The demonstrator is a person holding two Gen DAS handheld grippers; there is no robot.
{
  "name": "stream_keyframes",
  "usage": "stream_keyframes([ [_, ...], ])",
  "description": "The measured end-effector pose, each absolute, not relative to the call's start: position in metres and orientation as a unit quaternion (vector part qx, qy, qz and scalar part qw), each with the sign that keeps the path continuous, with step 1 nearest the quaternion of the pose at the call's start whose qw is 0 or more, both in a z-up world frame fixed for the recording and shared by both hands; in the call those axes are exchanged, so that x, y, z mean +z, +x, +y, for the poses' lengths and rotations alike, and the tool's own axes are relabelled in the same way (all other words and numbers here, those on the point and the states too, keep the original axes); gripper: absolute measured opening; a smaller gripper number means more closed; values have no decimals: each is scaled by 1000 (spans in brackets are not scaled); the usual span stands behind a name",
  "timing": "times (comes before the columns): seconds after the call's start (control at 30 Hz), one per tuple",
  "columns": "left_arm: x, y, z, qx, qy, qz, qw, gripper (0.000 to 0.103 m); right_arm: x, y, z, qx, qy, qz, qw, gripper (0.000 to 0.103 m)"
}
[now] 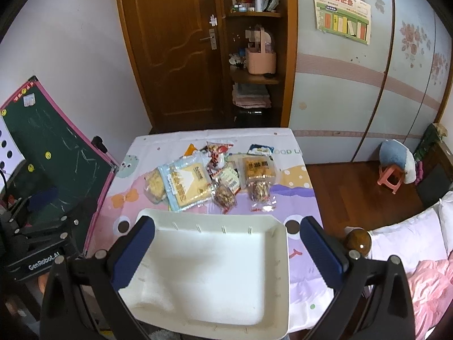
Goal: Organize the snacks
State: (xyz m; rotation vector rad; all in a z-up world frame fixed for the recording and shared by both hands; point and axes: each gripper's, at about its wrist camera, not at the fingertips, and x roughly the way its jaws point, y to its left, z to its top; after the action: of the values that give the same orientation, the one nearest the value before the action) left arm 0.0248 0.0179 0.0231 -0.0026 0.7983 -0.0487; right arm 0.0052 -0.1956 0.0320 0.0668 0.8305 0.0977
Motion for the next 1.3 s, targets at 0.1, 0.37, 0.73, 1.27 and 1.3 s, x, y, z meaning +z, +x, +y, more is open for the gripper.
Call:
stream_keyframes([
  [0.1, 34, 34, 25, -25, -6, 387, 922, 96, 45, 13, -201, 51, 39, 390, 918, 103],
  [0.37, 62, 61, 39, 6, 11, 358, 934, 96, 88, 40, -212, 66, 59, 320, 943, 101],
  [0.73, 31, 151, 55, 25, 39, 399, 916, 96, 54, 131, -198, 74, -19, 366, 927, 101],
  [1.27, -159, 257, 89, -10, 71, 552, 831, 96, -136, 221, -165, 127, -70, 571, 808, 72],
  [1.3, -168, 259, 90, -11, 72, 559, 826, 96, -145, 224, -164, 130, -73, 579, 801, 72],
])
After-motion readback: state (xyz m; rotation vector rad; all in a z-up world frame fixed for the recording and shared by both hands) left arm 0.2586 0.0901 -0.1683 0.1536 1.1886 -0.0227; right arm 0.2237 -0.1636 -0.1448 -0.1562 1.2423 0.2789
